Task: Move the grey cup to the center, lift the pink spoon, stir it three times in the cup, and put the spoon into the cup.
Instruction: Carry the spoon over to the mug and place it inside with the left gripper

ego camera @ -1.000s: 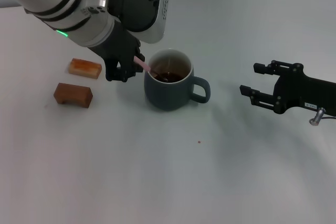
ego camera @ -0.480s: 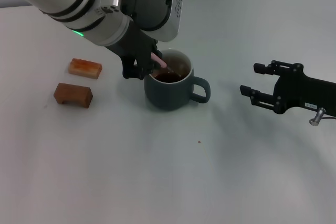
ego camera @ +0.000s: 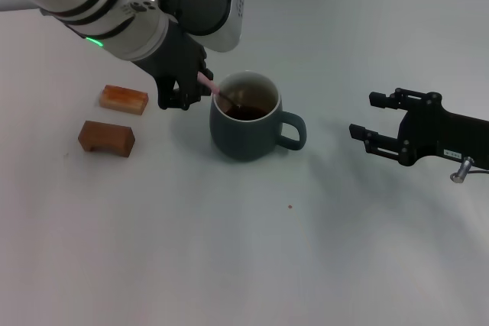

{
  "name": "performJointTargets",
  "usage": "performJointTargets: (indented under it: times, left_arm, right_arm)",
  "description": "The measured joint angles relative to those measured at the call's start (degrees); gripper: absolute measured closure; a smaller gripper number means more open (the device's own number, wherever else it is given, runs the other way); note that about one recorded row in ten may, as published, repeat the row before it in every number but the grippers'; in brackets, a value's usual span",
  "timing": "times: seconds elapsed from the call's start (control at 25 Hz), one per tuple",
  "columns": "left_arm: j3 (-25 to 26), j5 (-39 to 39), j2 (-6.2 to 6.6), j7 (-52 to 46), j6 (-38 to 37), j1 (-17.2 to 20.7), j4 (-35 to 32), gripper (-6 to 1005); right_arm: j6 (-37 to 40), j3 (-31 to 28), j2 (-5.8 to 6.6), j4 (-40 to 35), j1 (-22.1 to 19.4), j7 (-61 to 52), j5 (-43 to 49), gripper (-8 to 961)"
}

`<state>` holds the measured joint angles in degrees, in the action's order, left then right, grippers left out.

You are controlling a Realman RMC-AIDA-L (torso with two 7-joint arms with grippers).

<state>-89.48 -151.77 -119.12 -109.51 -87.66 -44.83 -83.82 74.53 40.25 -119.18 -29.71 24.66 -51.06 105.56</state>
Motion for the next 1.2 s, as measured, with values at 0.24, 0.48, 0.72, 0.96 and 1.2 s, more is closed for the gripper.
performJointTargets:
  times: [0.24,0.48,0.72,0.96,1.2]
  left_arm:
    - [0.6,0.3,0.03,-0.1,-3.4,0.1,-1.1,760]
    - [0.2,3.9,0.03,-0.2,-4.4,0.3,-2.6,756]
    - [-3.4,3.5,-0.04,-0.6,3.5,0.8,-0.5,751]
    - [-2.6,1.2,-0.06,-0.8,4.0,0.6,1.2,747]
    - [0.4,0.6,0.05,-1.3,-1.1,0.5,-0.3,742]
  right_arm:
    - [0.0,0.0,0.06,0.0,0.0,-0.5,0.0,310]
    - [0.0,0.0,0.09,0.0,0.0,-0.5,0.0,310]
    - [0.1,0.0,0.09,-0.1,0.0,-0.5,0.0,310]
    - [0.1,0.0,0.09,-0.2,0.0,-0.6,0.0,310]
    - [0.0,0.0,0.09,-0.2,0.0,-0.7,0.0,310]
